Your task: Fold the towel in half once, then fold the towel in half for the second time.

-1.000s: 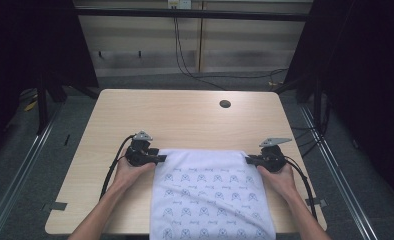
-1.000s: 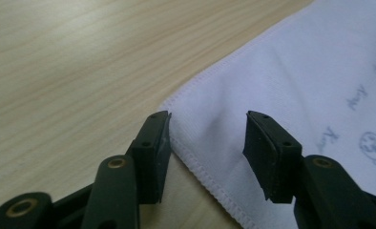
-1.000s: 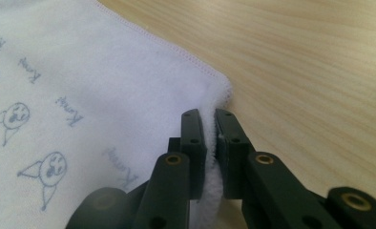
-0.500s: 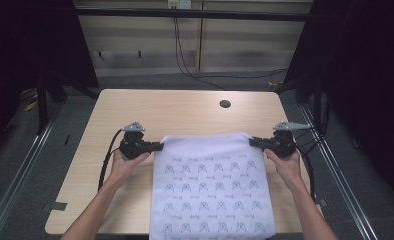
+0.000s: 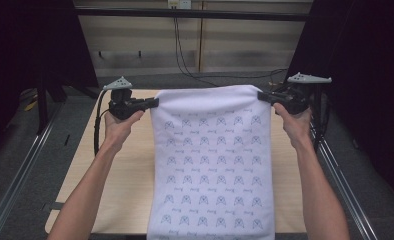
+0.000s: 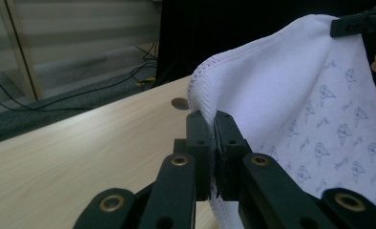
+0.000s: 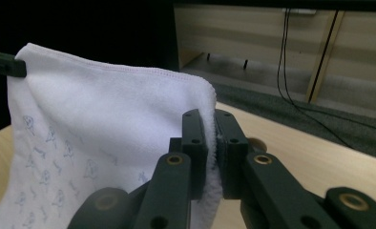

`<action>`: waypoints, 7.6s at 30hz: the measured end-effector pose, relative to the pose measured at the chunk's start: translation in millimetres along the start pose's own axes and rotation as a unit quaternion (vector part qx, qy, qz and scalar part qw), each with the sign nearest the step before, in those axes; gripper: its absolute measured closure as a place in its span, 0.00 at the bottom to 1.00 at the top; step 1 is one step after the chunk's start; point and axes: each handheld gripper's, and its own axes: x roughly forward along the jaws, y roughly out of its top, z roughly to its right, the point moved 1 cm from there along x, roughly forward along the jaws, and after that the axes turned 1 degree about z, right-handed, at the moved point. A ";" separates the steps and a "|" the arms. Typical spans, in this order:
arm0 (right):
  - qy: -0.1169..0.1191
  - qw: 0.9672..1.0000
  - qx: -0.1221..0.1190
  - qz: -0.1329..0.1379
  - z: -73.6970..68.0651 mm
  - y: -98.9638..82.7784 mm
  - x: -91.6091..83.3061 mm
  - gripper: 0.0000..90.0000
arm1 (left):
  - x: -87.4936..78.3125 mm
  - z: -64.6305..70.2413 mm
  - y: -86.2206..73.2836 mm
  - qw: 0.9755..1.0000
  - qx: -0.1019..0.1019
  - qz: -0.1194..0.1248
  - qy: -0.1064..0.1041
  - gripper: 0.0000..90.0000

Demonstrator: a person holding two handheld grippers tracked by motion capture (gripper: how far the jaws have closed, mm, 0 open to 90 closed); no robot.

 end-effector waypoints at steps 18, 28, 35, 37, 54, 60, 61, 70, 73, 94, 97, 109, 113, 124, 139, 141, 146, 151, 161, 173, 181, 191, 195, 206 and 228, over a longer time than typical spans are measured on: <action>0.079 0.993 -0.013 -0.085 -66.7 -102.7 -90.7 0.94 | -57.0 74.7 -96.4 0.993 0.014 -0.077 -0.092 0.97; 0.091 0.973 0.031 -0.209 -115.2 -212.3 -125.4 0.94 | -57.4 116.1 -180.6 0.973 -0.034 -0.187 -0.135 0.97; 0.076 0.965 0.036 -0.248 -109.9 -230.5 -110.0 0.94 | -43.2 119.9 -204.1 0.955 -0.035 -0.265 -0.131 0.96; 0.073 0.964 0.024 -0.253 -111.7 -231.9 -105.5 0.94 | -41.1 117.7 -204.0 0.955 -0.038 -0.265 -0.130 0.96; 0.045 0.968 -0.003 -0.245 -68.2 -206.6 -26.9 0.94 | 3.7 52.3 -177.5 0.971 -0.004 -0.231 -0.064 0.97; 0.030 0.967 -0.012 -0.253 -46.0 -188.0 14.4 0.94 | 28.0 23.4 -160.5 0.972 0.003 -0.235 -0.014 0.97; 0.026 0.967 -0.010 -0.255 -44.7 -185.9 18.7 0.94 | 32.5 16.5 -157.9 0.973 -0.002 -0.232 -0.003 0.97; 0.003 0.971 0.002 -0.237 -18.1 -168.6 66.5 0.93 | 54.9 -26.9 -145.1 0.977 -0.042 -0.206 0.033 0.97; -0.015 0.970 0.003 -0.242 -8.6 -160.1 84.2 0.92 | 63.6 -34.0 -140.3 0.977 -0.034 -0.207 0.046 0.97; -0.021 0.991 0.045 -0.126 11.1 -118.4 80.1 0.93 | 52.9 -34.8 -120.3 0.986 -0.027 -0.156 0.045 0.97; -0.005 0.993 0.040 -0.107 8.5 -110.1 66.3 0.94 | 33.3 -26.6 -104.8 0.989 -0.012 -0.141 0.036 0.97; 0.049 0.997 -0.015 -0.065 -28.0 -58.6 5.9 0.94 | -38.0 11.3 -54.0 0.999 0.015 -0.048 -0.001 0.97; 0.056 0.997 -0.020 -0.044 -38.0 -50.4 -12.5 0.94 | -50.9 25.6 -47.0 0.999 0.027 -0.038 -0.008 0.97; 0.090 0.995 -0.046 -0.027 -68.4 -60.5 -62.4 0.94 | -85.1 61.6 -55.7 0.997 0.053 -0.032 -0.038 0.97; 0.112 0.985 -0.060 -0.118 -104.5 -138.9 -88.1 0.94 | -84.9 80.2 -129.0 0.992 0.039 -0.101 -0.069 0.96; 0.118 0.982 -0.055 -0.140 -109.1 -155.3 -88.9 0.93 | -84.1 84.4 -145.1 0.990 0.027 -0.112 -0.081 0.96; 0.134 0.970 -0.017 -0.200 -110.0 -200.5 -82.9 0.91 | -76.4 88.8 -178.1 0.981 0.024 -0.169 -0.088 0.96; 0.134 0.960 -0.014 -0.245 -111.7 -221.4 -81.0 0.85 | -74.1 95.8 -186.8 0.974 0.028 -0.199 -0.101 0.96; 0.179 0.949 -0.007 -0.258 -121.7 -230.2 -105.7 0.74 | -86.8 107.6 -201.9 0.957 0.039 -0.245 -0.151 0.88; 0.135 0.975 0.005 -0.175 -111.4 -209.5 -115.5 0.64 | -102.2 89.6 -173.7 0.976 -0.005 -0.137 -0.168 0.66; 0.107 0.980 -0.007 -0.169 -97.5 -188.5 -56.9 0.60 | -51.3 55.4 -169.1 0.981 -0.011 -0.182 -0.069 0.68; 0.064 0.979 -0.046 -0.186 -82.2 -175.5 17.2 0.66 | 3.8 20.4 -170.9 0.979 -0.023 -0.202 -0.011 0.78; 0.071 0.977 -0.044 -0.194 -75.5 -175.9 32.3 0.66 | 3.6 21.6 -174.1 0.981 -0.015 -0.195 -0.008 0.80; 0.061 0.969 -0.036 -0.238 -76.3 -187.1 38.7 0.63 | -3.3 28.9 -178.1 0.980 -0.010 -0.200 -0.022 0.82; 0.096 0.957 -0.068 -0.266 -116.8 -214.4 -38.1 0.66 | -53.1 106.6 -199.6 0.968 0.009 -0.241 -0.065 0.74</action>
